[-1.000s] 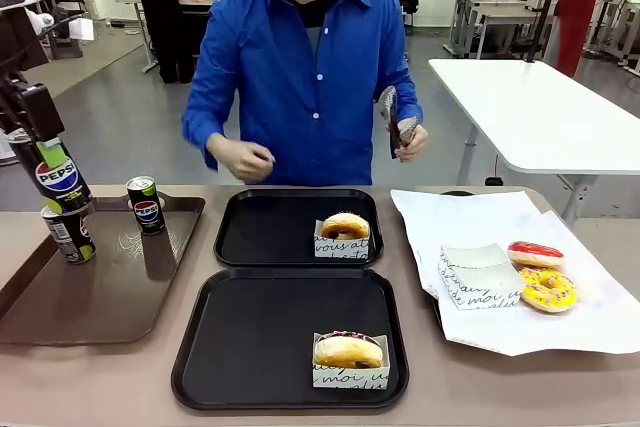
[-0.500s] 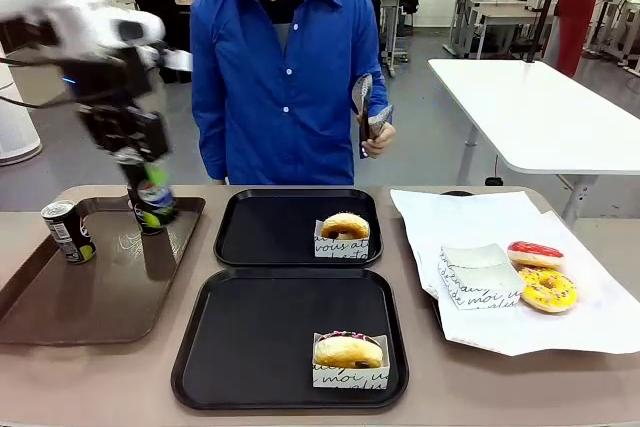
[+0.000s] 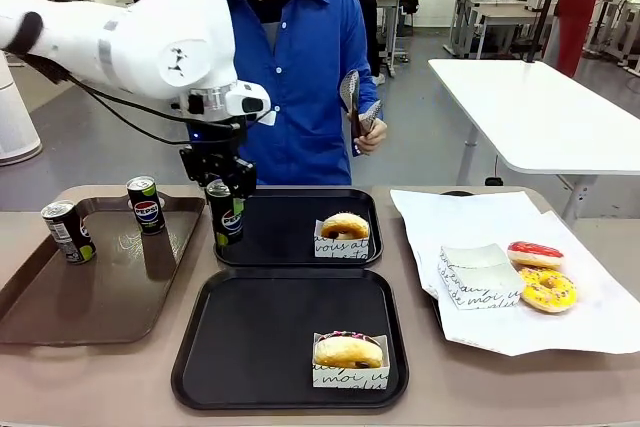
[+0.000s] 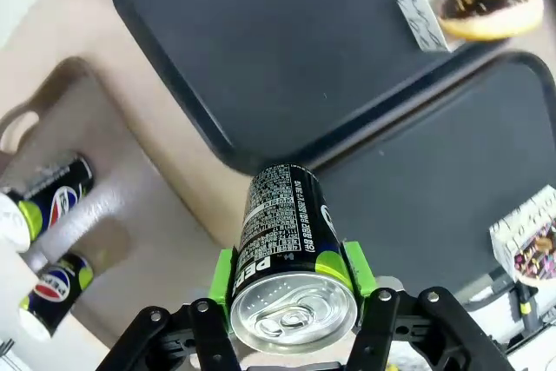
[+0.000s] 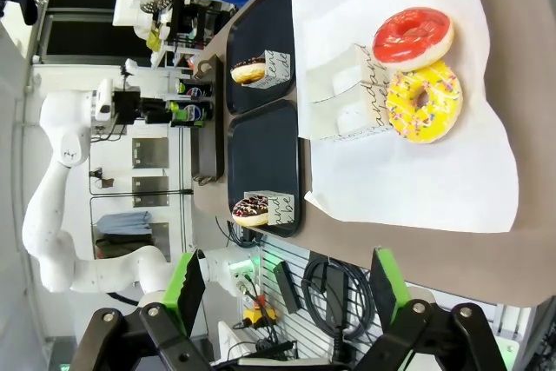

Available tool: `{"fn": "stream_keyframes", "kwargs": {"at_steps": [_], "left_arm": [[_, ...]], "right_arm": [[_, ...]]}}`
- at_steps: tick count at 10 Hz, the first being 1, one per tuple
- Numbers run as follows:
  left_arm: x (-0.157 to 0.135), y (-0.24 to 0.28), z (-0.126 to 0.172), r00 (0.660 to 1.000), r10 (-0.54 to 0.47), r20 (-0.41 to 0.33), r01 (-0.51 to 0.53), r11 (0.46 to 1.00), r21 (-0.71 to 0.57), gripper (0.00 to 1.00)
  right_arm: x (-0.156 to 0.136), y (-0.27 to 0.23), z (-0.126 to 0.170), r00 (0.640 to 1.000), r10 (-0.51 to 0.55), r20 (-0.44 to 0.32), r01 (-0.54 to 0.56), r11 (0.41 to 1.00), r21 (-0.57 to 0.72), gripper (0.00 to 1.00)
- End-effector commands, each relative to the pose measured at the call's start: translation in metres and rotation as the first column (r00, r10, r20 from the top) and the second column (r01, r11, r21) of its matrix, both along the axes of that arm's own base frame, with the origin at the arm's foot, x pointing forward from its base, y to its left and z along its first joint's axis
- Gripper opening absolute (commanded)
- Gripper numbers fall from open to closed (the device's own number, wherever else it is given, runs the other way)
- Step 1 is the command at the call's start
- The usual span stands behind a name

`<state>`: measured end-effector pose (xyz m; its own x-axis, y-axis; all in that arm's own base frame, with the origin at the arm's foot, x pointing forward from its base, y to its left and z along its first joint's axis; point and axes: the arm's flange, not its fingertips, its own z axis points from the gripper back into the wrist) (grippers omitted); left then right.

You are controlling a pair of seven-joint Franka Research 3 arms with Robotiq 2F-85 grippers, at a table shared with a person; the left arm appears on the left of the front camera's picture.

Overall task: Set up donuts and drinks on trays.
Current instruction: Pick up one Pepsi coke and place it on the Flat Tray.

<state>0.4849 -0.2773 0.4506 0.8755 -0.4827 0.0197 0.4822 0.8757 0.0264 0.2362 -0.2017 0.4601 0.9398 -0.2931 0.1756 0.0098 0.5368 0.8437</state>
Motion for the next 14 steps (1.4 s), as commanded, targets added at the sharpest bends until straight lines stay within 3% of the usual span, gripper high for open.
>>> {"fn": "stream_keyframes", "kwargs": {"at_steps": [1, 3, 5, 10, 14], "left_arm": [[0.017, -0.008, -0.002, 0.999, 0.003, 0.042, -0.004, 1.000, 0.017, 0.59], [0.021, -0.007, -0.024, 0.999, 0.023, 0.025, -0.023, 1.000, 0.001, 0.59], [0.021, -0.012, -0.041, 0.998, 0.035, 0.058, -0.036, 0.999, 0.009, 0.59], [0.019, -0.013, -0.051, 0.997, 0.037, 0.064, -0.037, 0.999, 0.005, 0.59], [0.020, -0.015, -0.054, 0.997, 0.059, 0.049, -0.060, 0.998, 0.007, 0.77]], "right_arm": [[-0.002, 0.002, -0.002, 1.000, 0.002, -0.002, -0.002, 1.000, 0.000, 1.00], [-0.002, 0.002, -0.002, 1.000, 0.002, -0.002, -0.002, 1.000, 0.000, 1.00], [-0.002, 0.002, -0.002, 1.000, 0.002, -0.002, -0.002, 1.000, 0.000, 1.00], [-0.002, 0.002, -0.002, 1.000, 0.002, -0.002, -0.002, 1.000, 0.000, 1.00], [-0.002, 0.002, -0.002, 1.000, 0.002, -0.002, -0.002, 1.000, 0.000, 1.00]]}}
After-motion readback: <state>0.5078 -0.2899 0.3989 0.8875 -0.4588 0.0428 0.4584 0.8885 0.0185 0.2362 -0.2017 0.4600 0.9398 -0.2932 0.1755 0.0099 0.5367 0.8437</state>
